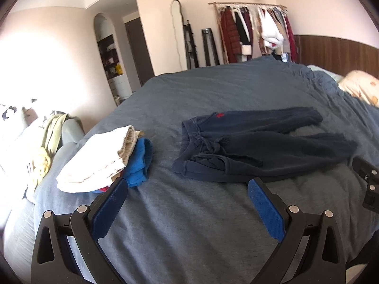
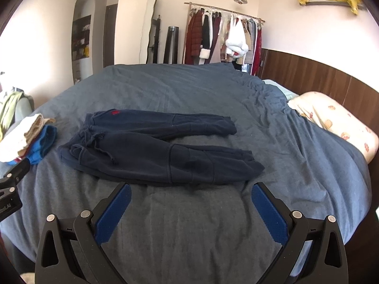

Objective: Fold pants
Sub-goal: 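Move both tools toward the waistband and cuffs of the navy sweatpants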

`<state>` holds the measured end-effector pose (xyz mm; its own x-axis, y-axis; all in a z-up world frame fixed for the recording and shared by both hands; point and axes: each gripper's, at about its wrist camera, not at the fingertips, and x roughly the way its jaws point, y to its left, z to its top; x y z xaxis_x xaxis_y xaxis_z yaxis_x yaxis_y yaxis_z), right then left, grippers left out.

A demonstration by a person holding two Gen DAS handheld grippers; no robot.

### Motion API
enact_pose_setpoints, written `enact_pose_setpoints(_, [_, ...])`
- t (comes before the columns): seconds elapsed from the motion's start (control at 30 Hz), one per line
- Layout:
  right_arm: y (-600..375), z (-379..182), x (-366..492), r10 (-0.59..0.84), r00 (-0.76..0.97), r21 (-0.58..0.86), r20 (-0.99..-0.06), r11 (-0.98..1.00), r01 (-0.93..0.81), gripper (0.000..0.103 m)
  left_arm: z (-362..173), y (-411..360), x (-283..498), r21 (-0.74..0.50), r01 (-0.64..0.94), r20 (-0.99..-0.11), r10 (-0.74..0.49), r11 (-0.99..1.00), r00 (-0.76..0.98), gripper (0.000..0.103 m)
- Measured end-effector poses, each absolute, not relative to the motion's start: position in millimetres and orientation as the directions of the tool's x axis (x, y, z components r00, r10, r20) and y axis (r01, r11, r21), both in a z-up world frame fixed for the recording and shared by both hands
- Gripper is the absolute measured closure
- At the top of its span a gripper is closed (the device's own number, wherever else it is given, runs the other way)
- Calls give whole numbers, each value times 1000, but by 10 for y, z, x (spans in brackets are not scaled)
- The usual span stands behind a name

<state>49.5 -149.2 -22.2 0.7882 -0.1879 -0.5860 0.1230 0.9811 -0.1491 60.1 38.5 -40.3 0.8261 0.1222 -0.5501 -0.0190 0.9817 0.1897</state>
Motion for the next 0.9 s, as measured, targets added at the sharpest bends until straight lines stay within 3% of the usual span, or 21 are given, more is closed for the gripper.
enact_pose_setpoints(0.53, [-1232,-642,1073,-250,739,-389,-626,921,-18,1,-816,411,1104,390,157,-604,123,907,788,8])
enact_pose_setpoints(0.77, [-1380,-740,1304,-199,686,-202,-700,976,78,1,-827,654,1415,260,86,-651,109,962,751,10])
enact_pose_setpoints(0.9, [-1489,-747,1396,-199,688,-130,-698,980,152,2,-831,737,1536,152,24,-673,85,988,735,17])
